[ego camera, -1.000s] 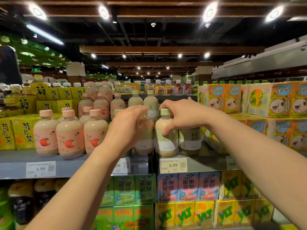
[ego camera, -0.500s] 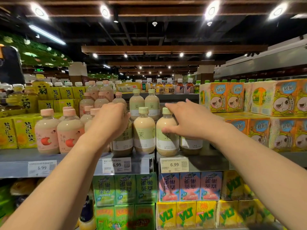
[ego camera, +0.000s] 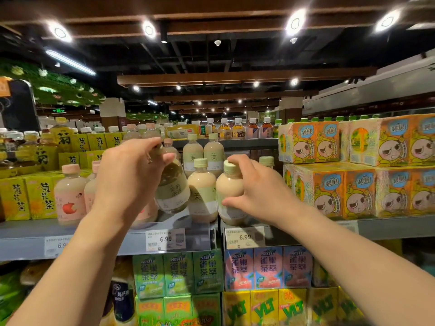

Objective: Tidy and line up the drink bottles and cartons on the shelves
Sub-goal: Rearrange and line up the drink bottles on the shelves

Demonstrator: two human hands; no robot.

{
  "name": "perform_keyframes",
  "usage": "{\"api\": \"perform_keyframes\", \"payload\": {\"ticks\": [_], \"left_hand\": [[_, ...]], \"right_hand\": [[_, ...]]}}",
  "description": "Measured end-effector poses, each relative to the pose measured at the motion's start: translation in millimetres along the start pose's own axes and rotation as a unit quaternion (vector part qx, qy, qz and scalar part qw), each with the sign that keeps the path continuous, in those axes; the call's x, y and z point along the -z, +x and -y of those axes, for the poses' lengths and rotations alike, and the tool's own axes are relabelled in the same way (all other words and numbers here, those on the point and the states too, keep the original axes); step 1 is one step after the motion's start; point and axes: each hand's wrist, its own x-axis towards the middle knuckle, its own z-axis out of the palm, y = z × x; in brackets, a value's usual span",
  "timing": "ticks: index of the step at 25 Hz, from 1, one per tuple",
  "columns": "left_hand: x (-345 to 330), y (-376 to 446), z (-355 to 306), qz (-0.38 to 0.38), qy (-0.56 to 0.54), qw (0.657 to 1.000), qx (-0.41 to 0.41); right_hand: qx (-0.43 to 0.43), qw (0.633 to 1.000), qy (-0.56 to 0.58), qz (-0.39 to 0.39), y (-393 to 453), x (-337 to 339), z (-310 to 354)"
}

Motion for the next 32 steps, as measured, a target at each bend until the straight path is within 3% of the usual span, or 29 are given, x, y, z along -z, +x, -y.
{"api": "perform_keyframes", "payload": {"ticks": [3, 8, 12, 19, 27, 29, 32], "left_hand": [[24.0, 8.6, -23.3, -0.056, -0.019, 0.996, -0.060], [10.1, 30.6, -55.3, -0.045, -0.060, 0.991, -0.107], [-36.7, 43.9, -72.5, 0.006, -0.085, 0.993, -0.081], [-93.7, 32.3, -76.4, 0.178, -0.052, 0.982, -0.031], [-99.0, 34.0, -72.9, 0.218, -0.029, 0.973, -0.067], [-88.5, 38.5, -64.5, 0.188, -0.035, 0.978, -0.079], [-59.4, 46.8, -37.2, 0.085, -0.036, 0.993, -0.069]], "right_hand": [[0.010, 0.997, 0.049, -0.059, -12.1, 2.6, -0.4], [-0.053, 0.973, 0.162, -0.157, -31.4, 48.5, -7.6], [-0.099, 0.960, 0.218, -0.143, -51.6, 76.5, -14.5], [-0.135, 0.955, 0.232, -0.124, -68.2, 78.2, -23.5], [-0.139, 0.949, 0.265, -0.099, -51.4, 61.5, -21.8], [-0.131, 0.950, 0.269, -0.091, -39.5, 60.7, -17.8], [-0.103, 0.955, 0.264, -0.083, -12.9, 61.6, -5.2]]}}
